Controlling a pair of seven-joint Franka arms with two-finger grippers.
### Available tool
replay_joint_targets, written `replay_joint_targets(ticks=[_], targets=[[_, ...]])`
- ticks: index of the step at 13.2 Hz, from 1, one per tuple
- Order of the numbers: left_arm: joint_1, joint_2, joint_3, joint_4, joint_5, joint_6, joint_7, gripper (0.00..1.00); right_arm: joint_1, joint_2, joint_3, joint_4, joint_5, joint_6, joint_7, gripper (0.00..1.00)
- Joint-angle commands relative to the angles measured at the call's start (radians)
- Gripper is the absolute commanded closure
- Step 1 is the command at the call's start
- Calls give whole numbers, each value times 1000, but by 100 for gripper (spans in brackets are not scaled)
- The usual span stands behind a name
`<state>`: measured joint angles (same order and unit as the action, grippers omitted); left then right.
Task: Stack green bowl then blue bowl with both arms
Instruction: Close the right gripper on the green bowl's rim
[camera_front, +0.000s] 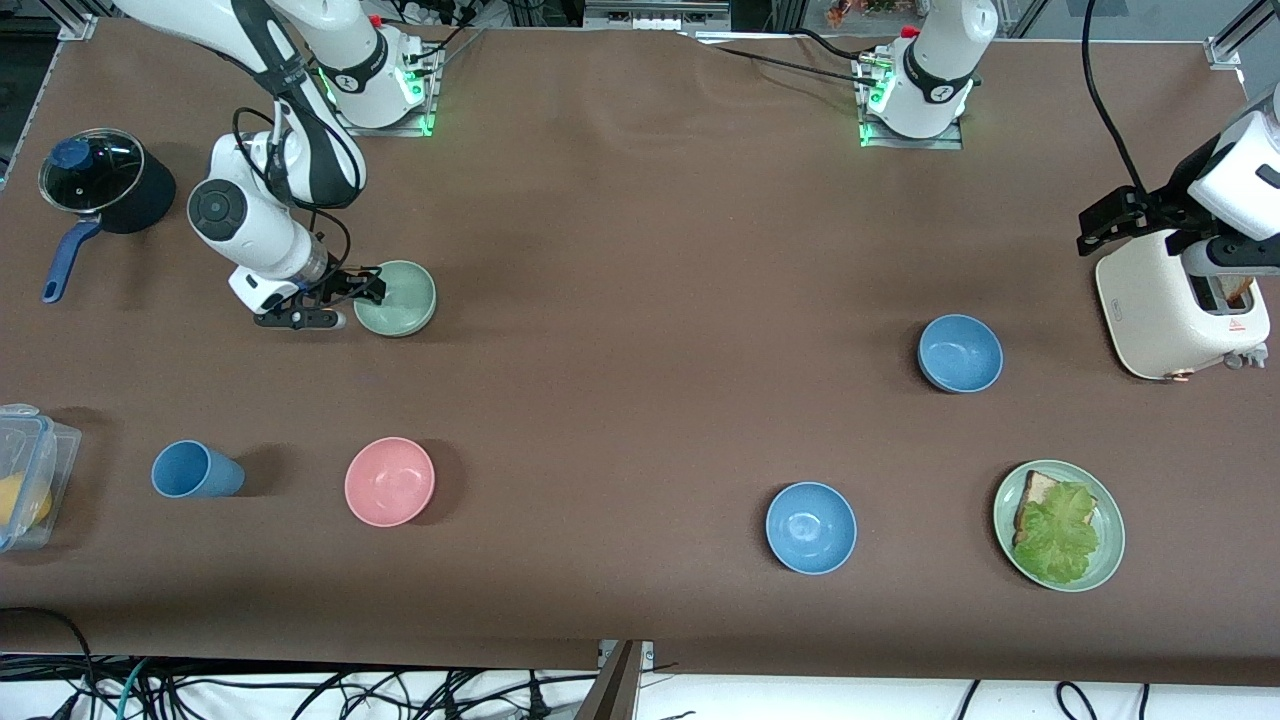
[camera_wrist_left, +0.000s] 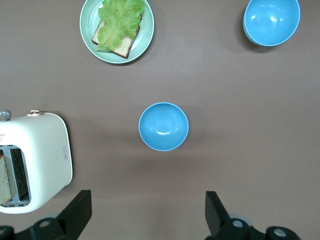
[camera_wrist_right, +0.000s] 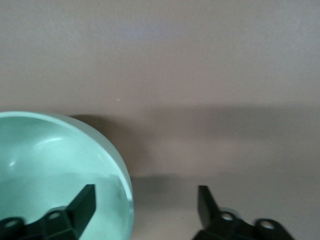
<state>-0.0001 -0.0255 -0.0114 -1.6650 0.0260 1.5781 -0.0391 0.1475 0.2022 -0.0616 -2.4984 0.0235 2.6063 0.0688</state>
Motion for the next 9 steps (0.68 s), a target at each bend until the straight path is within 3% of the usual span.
replay_joint_targets(ticks=[1,2,3,9], targets=[[8,7,-1,21,-15,-18,18,0,-5,-13,14,-17,0,9,-18,85],[8,7,-1,21,-17,-18,18,0,-5,-15,16,-14,0,6,-29,96],[8,7,-1,21,-15,-18,18,0,-5,-15,16,-13,0,6,-29,100],[8,7,-1,21,-17,-18,18,0,-6,-17,19,-8,3,6,-26,100]])
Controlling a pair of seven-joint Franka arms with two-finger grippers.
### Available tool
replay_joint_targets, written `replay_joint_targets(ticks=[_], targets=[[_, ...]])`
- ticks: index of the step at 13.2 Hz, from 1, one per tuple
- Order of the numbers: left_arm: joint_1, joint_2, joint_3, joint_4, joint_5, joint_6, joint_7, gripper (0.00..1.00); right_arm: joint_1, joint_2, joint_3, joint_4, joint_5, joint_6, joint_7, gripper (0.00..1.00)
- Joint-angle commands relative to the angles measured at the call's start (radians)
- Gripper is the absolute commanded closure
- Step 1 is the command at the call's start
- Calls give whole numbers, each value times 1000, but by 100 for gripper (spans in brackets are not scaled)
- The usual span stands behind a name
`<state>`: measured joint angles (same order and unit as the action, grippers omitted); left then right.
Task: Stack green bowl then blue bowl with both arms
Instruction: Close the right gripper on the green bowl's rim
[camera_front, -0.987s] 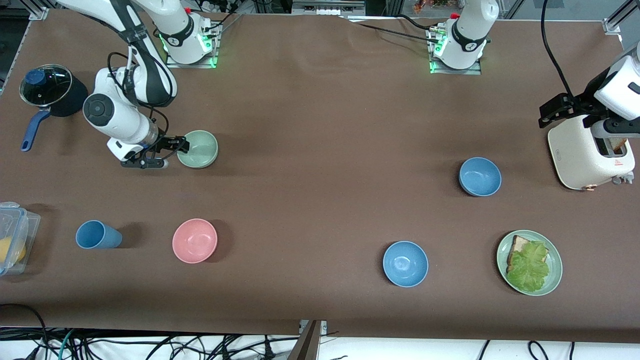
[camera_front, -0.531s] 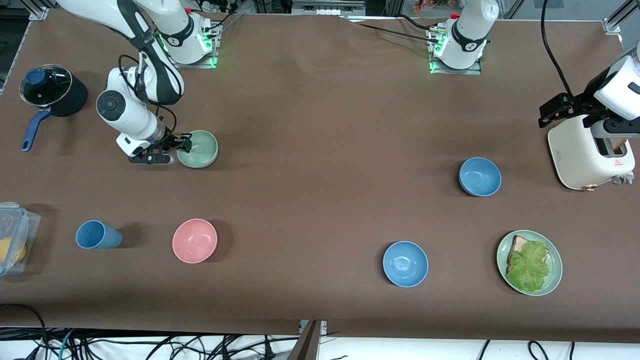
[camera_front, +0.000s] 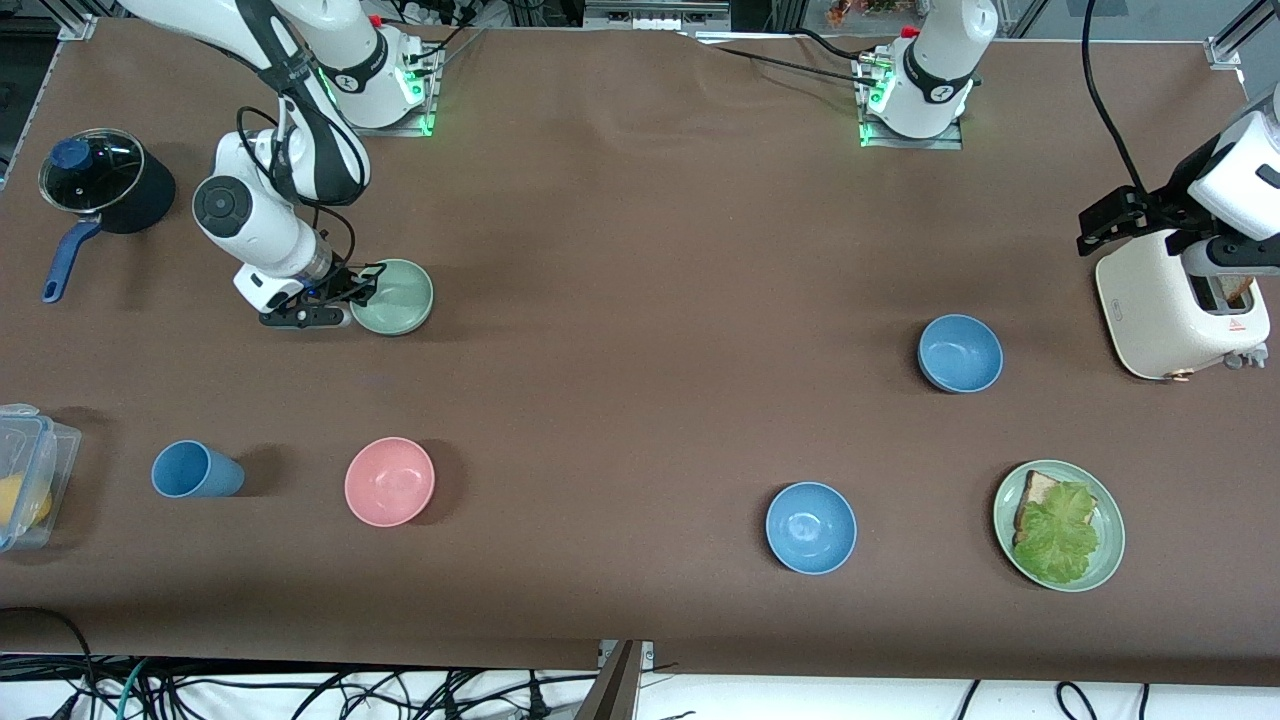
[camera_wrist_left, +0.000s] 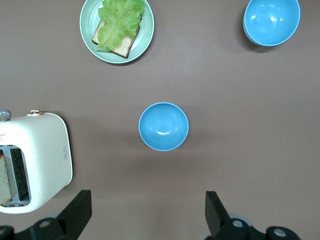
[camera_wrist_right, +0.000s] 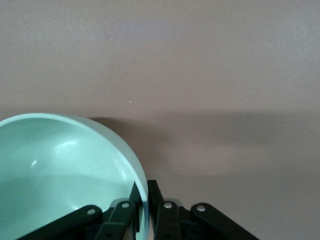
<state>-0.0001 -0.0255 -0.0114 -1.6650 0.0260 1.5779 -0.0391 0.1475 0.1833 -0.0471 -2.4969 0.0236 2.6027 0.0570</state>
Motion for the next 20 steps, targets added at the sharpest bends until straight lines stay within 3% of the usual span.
replay_joint_targets(ticks=[1,3,9,16,20], targets=[[8,7,-1,21,-17,-18,18,0,-6,-2,7,-4,2,10,-13,100],[8,7,-1,21,-15,-18,18,0,-5,-16,35,15,4,8,-11,100],[8,7,-1,21,-15,-18,18,0,30,24,263,200,12,-78,233,100],[8,7,-1,21,-17,-18,18,0,326,371,276,688,13,-151,674,100],[8,7,-1,21,-17,-18,18,0,399,492,276,794,53,-142,745,100]])
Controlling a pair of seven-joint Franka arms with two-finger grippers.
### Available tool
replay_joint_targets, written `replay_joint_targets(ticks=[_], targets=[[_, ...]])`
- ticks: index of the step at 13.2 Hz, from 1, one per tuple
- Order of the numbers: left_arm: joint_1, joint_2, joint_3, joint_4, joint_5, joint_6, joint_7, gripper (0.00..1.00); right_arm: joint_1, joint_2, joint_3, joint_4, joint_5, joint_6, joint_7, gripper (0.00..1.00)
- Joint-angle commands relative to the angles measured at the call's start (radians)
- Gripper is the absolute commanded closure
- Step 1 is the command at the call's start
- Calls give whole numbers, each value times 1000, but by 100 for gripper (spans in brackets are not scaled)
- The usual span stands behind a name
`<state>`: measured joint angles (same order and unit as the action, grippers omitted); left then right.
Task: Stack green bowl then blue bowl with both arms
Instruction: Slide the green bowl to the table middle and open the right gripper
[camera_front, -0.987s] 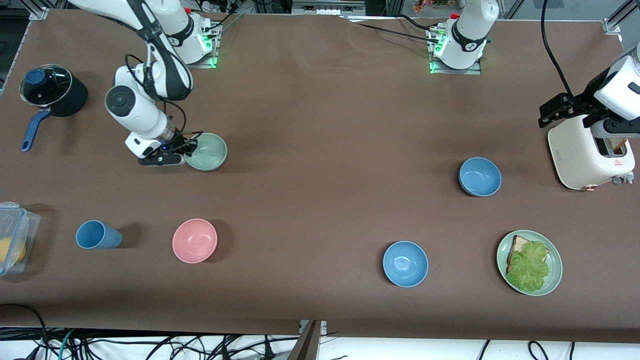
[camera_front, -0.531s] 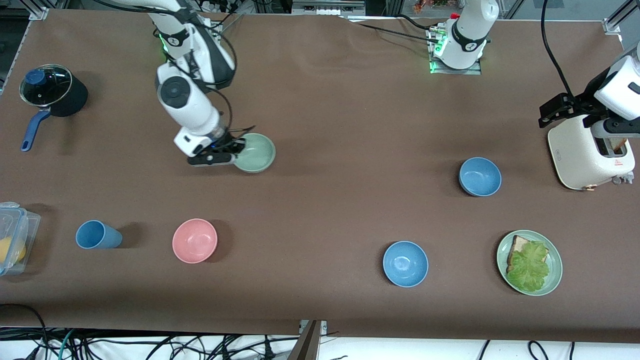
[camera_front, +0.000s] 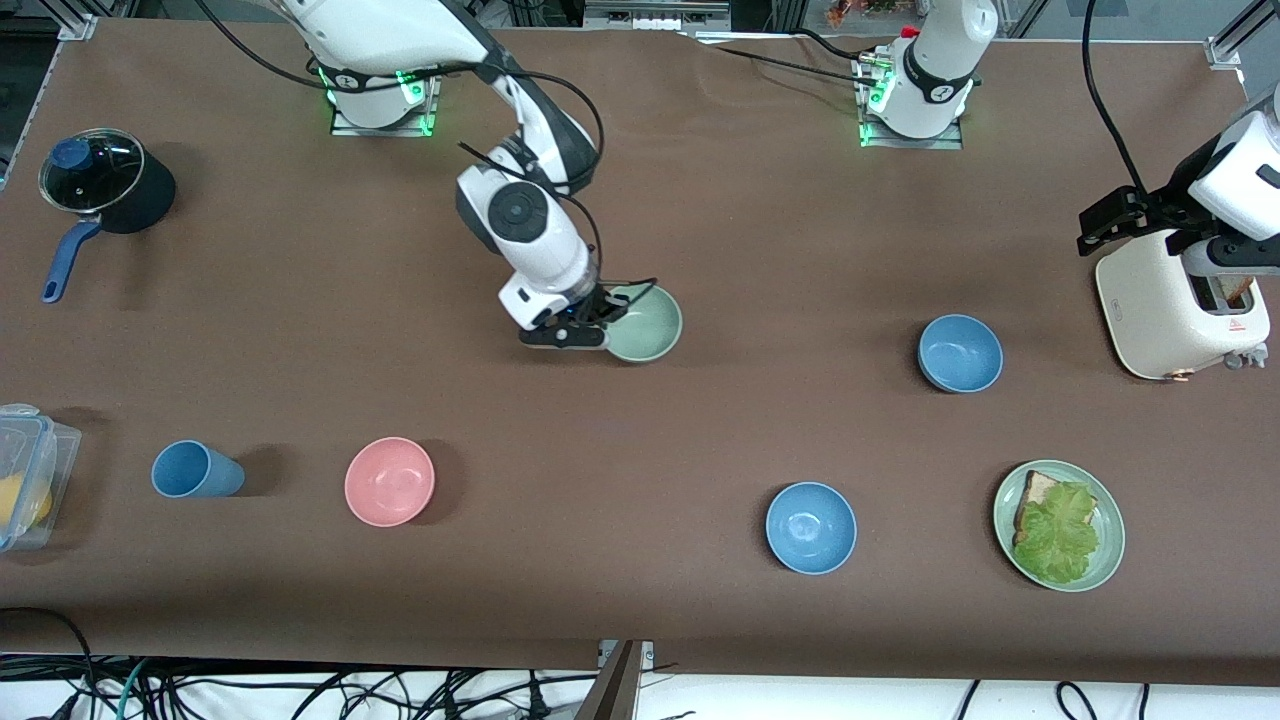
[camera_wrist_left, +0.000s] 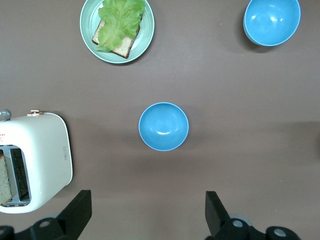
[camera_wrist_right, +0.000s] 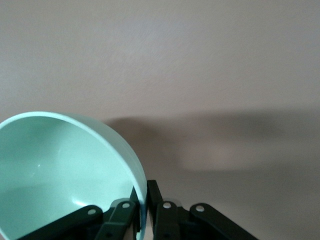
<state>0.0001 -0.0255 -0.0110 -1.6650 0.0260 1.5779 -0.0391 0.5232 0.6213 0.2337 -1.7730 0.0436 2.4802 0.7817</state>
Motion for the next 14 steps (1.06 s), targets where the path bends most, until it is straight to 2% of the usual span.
replay_joint_targets(ticks=[1,9,10,11,12,14], targets=[[8,7,-1,21,-15,-18,18,0,32,64,-5,73,47,-21,19,100],[8,7,-1,21,-17,-18,18,0,69,98,-7,73,59,-24,13,100],[8,7,-1,21,-15,-18,18,0,69,98,-7,75,59,-29,13,75],[8,7,-1,21,-15,-18,18,0,69,95,-8,75,53,-30,11,10],[8,7,-1,21,-15,-18,18,0,70,87,-8,76,44,-30,7,0],[8,7,-1,21,-15,-18,18,0,64,72,-8,89,44,-46,2,0]])
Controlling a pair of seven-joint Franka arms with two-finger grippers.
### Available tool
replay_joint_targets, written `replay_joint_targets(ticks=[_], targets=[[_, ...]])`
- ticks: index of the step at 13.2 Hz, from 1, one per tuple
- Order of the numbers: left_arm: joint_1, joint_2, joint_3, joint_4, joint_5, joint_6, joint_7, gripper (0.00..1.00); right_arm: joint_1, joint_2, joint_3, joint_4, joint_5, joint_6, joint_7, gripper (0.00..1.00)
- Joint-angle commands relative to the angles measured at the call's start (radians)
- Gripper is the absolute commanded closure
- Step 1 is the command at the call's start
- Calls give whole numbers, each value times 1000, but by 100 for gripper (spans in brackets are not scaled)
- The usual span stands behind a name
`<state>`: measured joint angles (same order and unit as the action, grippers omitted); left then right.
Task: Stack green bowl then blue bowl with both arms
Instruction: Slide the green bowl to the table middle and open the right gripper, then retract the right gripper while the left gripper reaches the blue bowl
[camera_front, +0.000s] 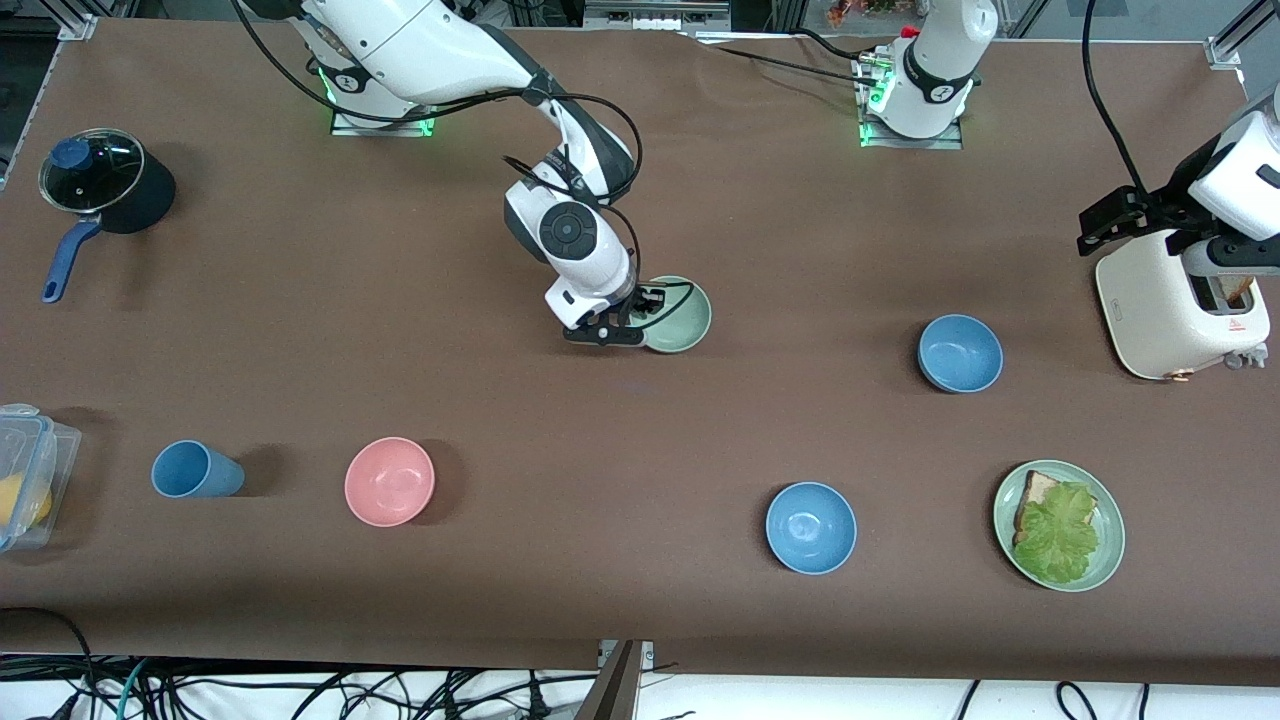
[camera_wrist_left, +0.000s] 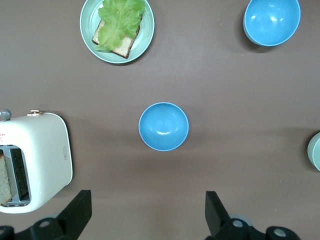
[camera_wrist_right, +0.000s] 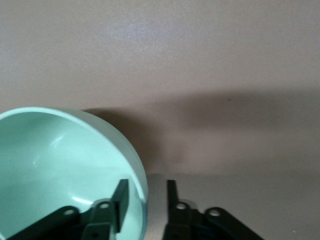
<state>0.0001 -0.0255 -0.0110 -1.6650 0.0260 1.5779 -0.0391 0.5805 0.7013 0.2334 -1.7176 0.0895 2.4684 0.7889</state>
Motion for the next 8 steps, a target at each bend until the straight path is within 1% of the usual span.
replay_joint_targets(ticks=[1,2,4,5,6,7,8], targets=[[8,7,-1,21,-15,-18,18,0,2,-14,-11,77,-4,-107,-7,0],[8,7,-1,21,-15,-18,16,0,1,-14,-17,152,-16,-231,-19,0],[6,7,-4,21,-15,-18,16,0,-13,-16,-40,312,-83,-517,-100,0],[6,7,-3,21,-15,-18,16,0,-24,-60,-57,332,-115,-620,-173,0],[6,7,-3,21,-15,-18,16,0,-42,-103,-90,332,-122,-691,-263,0],[8,7,-1,21,-15,-18,16,0,-54,-146,-135,331,-120,-738,-360,0],[8,7,-1,21,-15,-18,16,0,-57,-182,-196,332,-120,-797,-446,0]])
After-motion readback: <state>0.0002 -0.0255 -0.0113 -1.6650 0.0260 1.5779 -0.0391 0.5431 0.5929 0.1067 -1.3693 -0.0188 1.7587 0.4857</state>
